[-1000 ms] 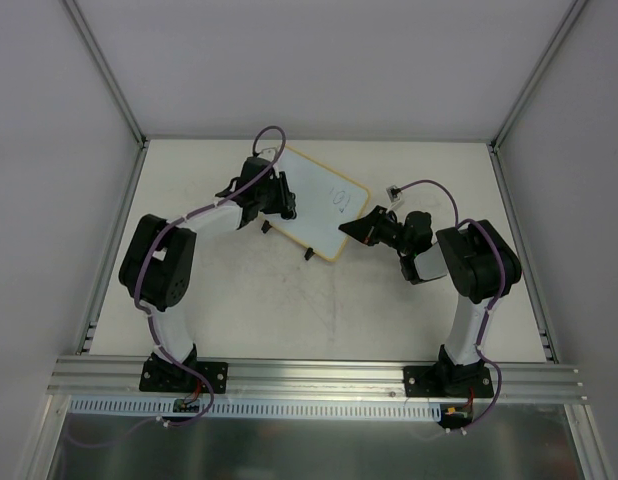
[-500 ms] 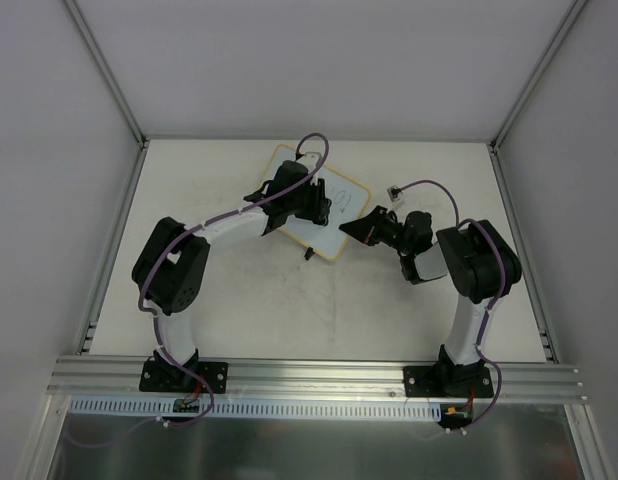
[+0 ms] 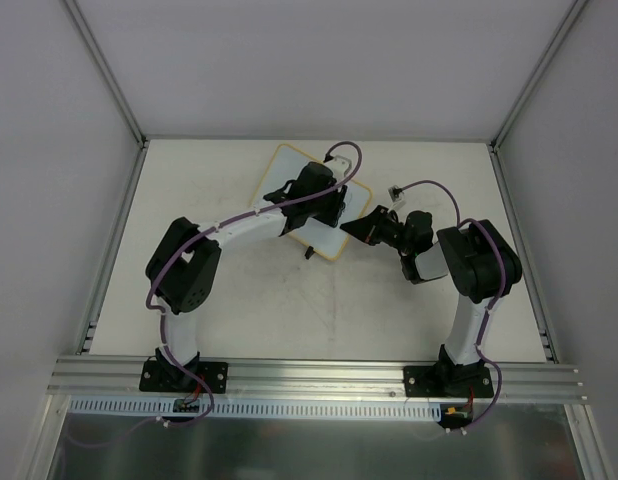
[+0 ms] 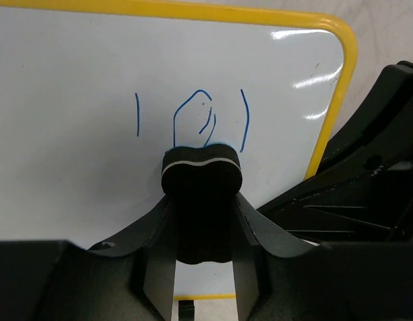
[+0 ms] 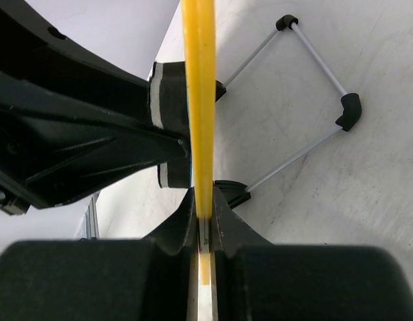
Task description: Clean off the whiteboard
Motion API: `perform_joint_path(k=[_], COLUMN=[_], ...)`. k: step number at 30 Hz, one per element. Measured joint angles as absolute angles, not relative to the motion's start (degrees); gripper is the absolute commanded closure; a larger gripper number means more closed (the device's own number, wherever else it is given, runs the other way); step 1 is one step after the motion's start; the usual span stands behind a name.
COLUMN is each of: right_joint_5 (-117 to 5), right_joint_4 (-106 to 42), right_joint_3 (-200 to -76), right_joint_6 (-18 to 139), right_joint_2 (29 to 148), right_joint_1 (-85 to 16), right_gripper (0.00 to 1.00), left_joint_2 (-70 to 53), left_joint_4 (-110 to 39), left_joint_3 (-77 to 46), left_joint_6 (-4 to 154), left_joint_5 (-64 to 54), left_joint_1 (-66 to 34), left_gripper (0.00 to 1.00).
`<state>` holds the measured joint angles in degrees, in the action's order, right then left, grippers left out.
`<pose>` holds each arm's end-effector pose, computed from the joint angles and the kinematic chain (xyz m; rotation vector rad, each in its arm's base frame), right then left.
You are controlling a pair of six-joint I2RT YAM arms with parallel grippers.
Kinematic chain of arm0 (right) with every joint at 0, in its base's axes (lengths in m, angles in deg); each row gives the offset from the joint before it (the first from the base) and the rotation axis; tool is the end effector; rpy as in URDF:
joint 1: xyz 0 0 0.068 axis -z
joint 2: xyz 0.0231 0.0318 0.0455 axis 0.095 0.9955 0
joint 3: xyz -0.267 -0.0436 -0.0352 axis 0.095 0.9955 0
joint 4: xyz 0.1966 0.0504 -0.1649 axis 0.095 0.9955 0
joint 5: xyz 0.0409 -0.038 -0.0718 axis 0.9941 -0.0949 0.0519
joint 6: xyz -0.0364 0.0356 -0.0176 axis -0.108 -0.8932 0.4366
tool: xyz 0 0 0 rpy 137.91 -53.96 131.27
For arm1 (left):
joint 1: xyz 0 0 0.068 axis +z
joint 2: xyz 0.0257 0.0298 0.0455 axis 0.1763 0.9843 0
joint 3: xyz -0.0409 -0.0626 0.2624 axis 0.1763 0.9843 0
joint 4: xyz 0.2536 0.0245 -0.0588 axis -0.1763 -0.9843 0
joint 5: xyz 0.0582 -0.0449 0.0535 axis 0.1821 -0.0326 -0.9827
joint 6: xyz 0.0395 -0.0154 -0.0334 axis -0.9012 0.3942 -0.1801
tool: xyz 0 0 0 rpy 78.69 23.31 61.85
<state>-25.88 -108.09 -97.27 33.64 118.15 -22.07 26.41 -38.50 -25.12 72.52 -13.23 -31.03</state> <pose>0.3137 0.1166 0.1391 -0.3140 1.6730 1.1894 0.3388 -0.2966 0.2438 0.5938 2.0383 -0.5264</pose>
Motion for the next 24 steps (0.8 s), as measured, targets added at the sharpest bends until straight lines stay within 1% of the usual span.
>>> perform_joint_path(k=[11,16,20,24], right_joint_5=[-25.3,-25.2,-25.4,-25.7], right_joint_4=[-107.8,-107.8,-107.8,-107.8], right_joint_3=[-97.3,-97.3,-97.3,-97.4], right_joint_6=[33.7,33.7,33.7,33.7], right_joint_2=[118.1,118.1,118.1,118.1], right_joint_1=[-22.1,-22.2,-22.2,-22.3], right_gripper=[1.0,1.0,1.0,1.0], left_joint_2=[26.6,26.7,27.5,27.8], left_joint_4=[-39.4,-39.5,-41.7,-43.7], left_joint_3=[-25.6,-25.7,-27.7,-29.1], left_joint_6=[64.4,63.3,63.6,65.5], left_joint_5=[-19.0,-22.8,-23.0,-20.4], left_joint_1=[-35.2,-36.4,-35.7,-33.9], left_gripper=[1.0,1.0,1.0,1.0])
